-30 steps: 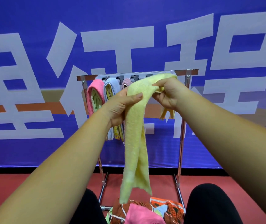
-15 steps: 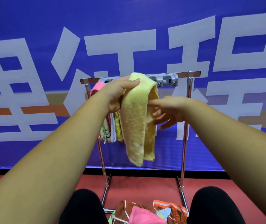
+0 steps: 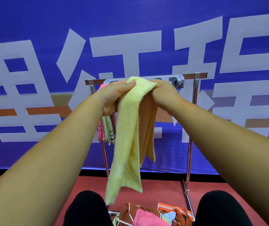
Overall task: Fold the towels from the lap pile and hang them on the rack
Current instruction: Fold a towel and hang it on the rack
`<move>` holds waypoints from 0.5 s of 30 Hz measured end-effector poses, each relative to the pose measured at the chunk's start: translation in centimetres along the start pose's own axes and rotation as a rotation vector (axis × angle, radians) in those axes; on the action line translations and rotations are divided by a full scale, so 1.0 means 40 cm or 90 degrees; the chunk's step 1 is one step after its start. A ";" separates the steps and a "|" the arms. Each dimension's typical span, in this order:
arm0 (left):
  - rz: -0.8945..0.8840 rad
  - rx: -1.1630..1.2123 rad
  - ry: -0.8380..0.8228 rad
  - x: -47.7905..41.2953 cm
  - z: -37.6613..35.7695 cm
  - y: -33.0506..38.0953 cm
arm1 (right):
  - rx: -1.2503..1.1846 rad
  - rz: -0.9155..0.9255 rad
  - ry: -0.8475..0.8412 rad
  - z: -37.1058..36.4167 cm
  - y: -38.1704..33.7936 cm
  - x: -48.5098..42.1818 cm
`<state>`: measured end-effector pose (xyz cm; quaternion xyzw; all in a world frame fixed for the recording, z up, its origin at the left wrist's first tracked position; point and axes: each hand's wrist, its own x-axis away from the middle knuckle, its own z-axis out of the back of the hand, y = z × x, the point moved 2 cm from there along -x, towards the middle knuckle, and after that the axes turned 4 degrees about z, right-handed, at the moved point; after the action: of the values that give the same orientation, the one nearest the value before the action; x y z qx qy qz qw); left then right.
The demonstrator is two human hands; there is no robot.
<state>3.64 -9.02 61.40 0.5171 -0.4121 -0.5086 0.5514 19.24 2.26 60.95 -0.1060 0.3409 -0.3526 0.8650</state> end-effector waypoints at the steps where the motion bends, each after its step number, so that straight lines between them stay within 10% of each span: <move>1: 0.008 -0.001 0.011 0.000 0.007 -0.005 | -0.024 0.001 0.033 0.004 0.004 0.003; 15: -0.073 -0.329 0.291 -0.077 -0.041 -0.095 | 0.018 0.002 0.089 0.024 0.004 -0.022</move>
<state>4.28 -5.54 57.66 0.4832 -0.1061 -0.4975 0.7126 19.51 2.93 62.04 -0.0683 0.3953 -0.3628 0.8411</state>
